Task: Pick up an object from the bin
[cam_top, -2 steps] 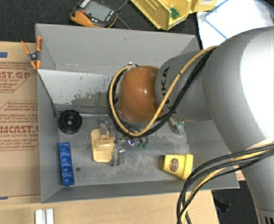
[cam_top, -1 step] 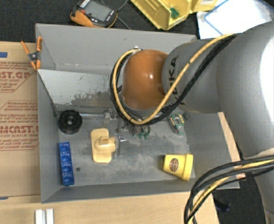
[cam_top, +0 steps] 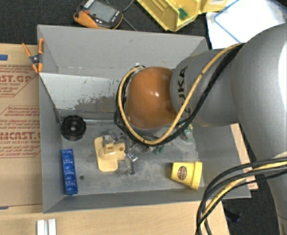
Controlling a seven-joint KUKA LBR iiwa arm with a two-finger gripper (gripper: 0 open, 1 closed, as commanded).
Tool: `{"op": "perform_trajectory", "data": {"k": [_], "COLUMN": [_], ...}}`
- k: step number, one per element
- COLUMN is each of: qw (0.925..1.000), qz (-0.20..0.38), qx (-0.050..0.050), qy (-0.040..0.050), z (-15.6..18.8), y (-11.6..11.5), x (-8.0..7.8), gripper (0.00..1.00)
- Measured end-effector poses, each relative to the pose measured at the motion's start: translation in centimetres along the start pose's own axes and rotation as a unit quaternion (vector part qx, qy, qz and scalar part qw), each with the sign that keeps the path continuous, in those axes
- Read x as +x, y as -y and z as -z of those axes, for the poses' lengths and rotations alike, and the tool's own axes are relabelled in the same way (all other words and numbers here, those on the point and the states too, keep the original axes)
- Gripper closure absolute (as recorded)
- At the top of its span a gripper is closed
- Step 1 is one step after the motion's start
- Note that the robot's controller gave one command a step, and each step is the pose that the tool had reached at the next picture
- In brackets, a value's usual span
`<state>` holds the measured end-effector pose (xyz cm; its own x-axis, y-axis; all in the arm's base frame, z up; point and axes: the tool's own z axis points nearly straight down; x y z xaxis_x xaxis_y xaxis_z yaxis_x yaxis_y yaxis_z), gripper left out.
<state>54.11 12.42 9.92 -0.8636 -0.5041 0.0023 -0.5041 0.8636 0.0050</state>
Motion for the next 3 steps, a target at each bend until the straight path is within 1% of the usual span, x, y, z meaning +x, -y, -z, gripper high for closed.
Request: {"op": "perform_trajectory", "data": {"k": [1, 2, 3], "qw": [0.9955, 0.9974, 0.9974], "qz": [-0.095, 0.071, 0.071], "qx": [0.002, 0.003, 0.003], "qy": [0.0082, 0.0107, 0.0106], "z": [-2.83, -2.61, -2.57], "y": [-0.01, -0.14, -0.13], "x": [-1.11, -1.72, -1.71], "gripper": [0.00, 1.00, 1.00]}}
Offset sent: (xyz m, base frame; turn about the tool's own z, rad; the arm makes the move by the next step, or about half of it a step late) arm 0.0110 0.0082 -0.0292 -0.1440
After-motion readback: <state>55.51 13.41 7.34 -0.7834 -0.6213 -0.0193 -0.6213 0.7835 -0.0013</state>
